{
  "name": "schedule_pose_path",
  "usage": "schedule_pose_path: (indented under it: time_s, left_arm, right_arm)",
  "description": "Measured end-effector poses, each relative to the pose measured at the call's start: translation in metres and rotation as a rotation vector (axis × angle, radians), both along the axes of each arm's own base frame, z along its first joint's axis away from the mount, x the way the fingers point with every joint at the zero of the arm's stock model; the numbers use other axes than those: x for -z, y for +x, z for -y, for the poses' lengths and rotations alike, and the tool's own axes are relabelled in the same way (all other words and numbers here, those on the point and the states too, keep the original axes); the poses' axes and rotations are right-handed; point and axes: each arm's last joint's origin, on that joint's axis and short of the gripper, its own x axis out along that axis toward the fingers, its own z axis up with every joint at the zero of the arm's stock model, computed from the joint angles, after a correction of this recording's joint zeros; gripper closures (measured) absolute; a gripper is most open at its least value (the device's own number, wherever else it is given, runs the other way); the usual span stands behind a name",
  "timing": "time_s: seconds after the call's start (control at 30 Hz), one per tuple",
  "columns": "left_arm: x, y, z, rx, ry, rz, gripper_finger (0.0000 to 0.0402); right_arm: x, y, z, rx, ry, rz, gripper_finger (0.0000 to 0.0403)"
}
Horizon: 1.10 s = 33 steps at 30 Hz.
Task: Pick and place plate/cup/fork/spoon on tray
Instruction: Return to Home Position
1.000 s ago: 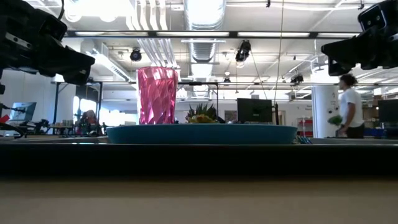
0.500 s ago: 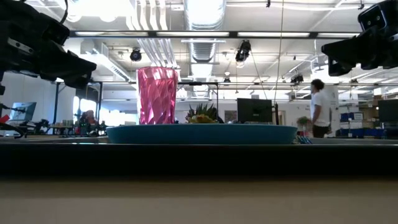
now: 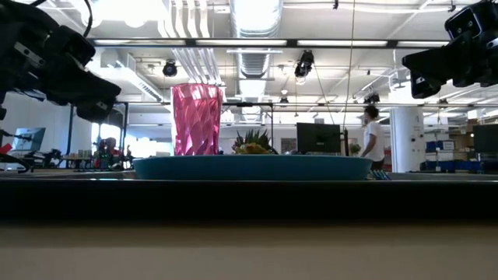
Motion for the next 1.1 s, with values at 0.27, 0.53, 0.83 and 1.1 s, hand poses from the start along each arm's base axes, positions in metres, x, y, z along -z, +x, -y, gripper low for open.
schedule_pose_path:
  time_s: [0.27,0.53,0.83,1.1]
  left_arm:
    - [0.003,0.002,0.0,0.028,0.178,-0.009,0.0402]
    - [-0.006,0.002,0.0,0.041,0.277,0.1,0.0402]
    - [-0.008,0.0,0.0,0.044,0.296,0.132,0.0402]
    - [-0.01,-0.002,0.001,0.051,0.298,0.155,0.0402]
  right_arm:
    - [0.0,0.0,0.0,0.0,-0.004,0.001,0.0394]
    - [0.0,0.0,0.0,0.0,-0.004,0.002,0.0394]
    - [0.0,0.0,0.0,0.0,-0.004,0.002,0.0394]
    - [0.0,0.0,0.0,0.0,-0.004,0.002,0.0394]
